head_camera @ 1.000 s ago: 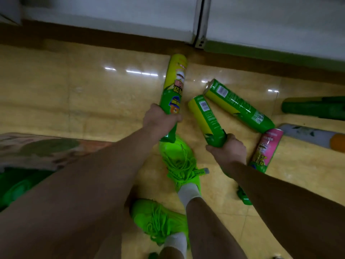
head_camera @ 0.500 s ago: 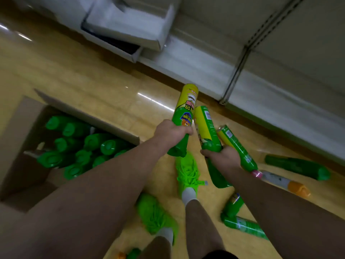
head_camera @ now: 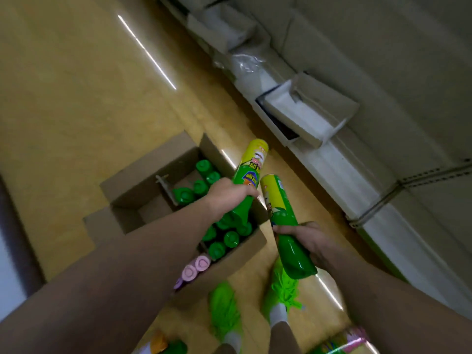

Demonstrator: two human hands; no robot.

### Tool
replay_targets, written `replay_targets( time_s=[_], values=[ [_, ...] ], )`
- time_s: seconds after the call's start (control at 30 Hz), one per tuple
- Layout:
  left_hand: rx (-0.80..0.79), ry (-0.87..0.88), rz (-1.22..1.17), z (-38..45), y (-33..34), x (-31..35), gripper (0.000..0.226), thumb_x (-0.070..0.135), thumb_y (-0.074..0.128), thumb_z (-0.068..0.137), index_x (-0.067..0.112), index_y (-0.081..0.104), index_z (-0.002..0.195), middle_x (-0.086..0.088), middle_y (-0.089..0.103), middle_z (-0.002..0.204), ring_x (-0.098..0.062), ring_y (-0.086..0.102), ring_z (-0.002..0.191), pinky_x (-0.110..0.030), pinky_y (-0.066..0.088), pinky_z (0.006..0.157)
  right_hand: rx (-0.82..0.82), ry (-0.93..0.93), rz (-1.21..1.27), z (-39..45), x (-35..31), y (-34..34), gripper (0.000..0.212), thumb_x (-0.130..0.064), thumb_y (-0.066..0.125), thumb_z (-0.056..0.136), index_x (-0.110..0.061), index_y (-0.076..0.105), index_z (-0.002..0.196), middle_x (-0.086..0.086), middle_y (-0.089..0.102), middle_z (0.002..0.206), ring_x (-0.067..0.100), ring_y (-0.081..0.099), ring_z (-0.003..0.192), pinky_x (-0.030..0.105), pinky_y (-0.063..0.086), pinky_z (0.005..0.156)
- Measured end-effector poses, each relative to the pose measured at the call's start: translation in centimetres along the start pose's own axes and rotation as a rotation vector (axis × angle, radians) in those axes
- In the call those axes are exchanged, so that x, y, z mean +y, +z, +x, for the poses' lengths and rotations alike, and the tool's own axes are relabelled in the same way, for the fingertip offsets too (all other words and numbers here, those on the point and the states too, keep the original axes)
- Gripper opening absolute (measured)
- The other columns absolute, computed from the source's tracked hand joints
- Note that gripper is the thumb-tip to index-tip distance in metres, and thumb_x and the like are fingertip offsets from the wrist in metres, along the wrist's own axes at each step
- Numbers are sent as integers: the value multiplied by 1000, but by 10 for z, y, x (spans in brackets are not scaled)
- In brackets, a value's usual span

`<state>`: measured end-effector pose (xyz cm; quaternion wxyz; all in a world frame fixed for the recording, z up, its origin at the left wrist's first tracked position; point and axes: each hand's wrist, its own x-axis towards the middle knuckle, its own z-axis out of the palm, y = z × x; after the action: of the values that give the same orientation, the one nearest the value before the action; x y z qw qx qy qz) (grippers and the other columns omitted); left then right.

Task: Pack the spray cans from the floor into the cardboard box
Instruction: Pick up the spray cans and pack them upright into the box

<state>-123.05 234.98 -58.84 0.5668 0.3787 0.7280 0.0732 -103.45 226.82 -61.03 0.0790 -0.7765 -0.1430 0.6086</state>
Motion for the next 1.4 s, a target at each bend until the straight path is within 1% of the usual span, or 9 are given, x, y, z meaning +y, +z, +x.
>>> replay_targets(
  time_s=[0.17,0.37,0.5,0.73,0.8,0.97,1.1,1.23,1.4],
  values=[
    [126,-100,-58,-6,-93,-29,46,47,84,65,14,59,87,-7,68,88,-20,66,72,-27,52,59,-212,-48,-82,-34,-71,47,68,-21,91,58,6,63,114,25,73,92,37,73,79,48,58,69],
    [214,-202,-211,2,-158,-67,60,46,84,68,5,64,107,-12,71,96,-27,71,73,-31,56,60,-341,-124,-362,-51,-146,95,65,-23,87,69,0,59,123,21,70,113,36,69,102,52,55,92],
    [184,-226,-296,23,-175,-79,59,42,81,71,4,64,112,-14,72,94,-29,72,74,-36,59,65,-312,-242,-624,-40,-198,129,59,-23,84,73,0,58,120,18,71,104,30,72,86,39,60,67],
    [149,-321,-385,88,-173,-93,70,40,72,57,2,62,116,-20,73,97,-37,73,77,-49,60,77,-334,-370,-1047,17,-256,195,59,-20,86,70,2,59,117,17,70,103,29,71,85,39,61,72],
    [115,-371,-376,107,-174,-96,63,38,67,65,0,61,116,-21,71,99,-36,71,79,-44,59,79,-348,-413,-1137,40,-265,212,56,-17,87,68,2,61,114,17,70,103,28,71,83,36,61,67],
    [-2,-466,-390,150,-182,-93,41,31,61,81,-2,62,106,-22,70,93,-33,66,79,-38,55,74,-327,-609,-1430,97,-275,250,64,-28,91,61,3,66,112,16,69,106,29,67,92,41,58,85],
    [-16,-495,-216,191,-177,-86,47,34,68,75,4,61,110,-19,70,101,-33,69,89,-37,57,74,-226,-843,-1509,130,-268,280,68,-33,92,60,-4,64,115,11,65,106,27,60,95,34,54,78],
    [46,-464,-36,216,-163,-79,22,29,62,88,8,55,91,-11,60,85,-24,59,72,-31,48,57,-225,-939,-1578,158,-249,299,58,-26,92,60,-10,63,107,8,59,94,27,57,89,32,46,68],
    [112,-425,74,242,-149,-90,21,25,58,94,5,55,101,-14,59,90,-29,62,84,-40,56,86,-246,-1002,-1641,185,-225,307,43,-18,87,65,-13,64,101,6,62,92,24,57,79,34,52,64]
  ],
)
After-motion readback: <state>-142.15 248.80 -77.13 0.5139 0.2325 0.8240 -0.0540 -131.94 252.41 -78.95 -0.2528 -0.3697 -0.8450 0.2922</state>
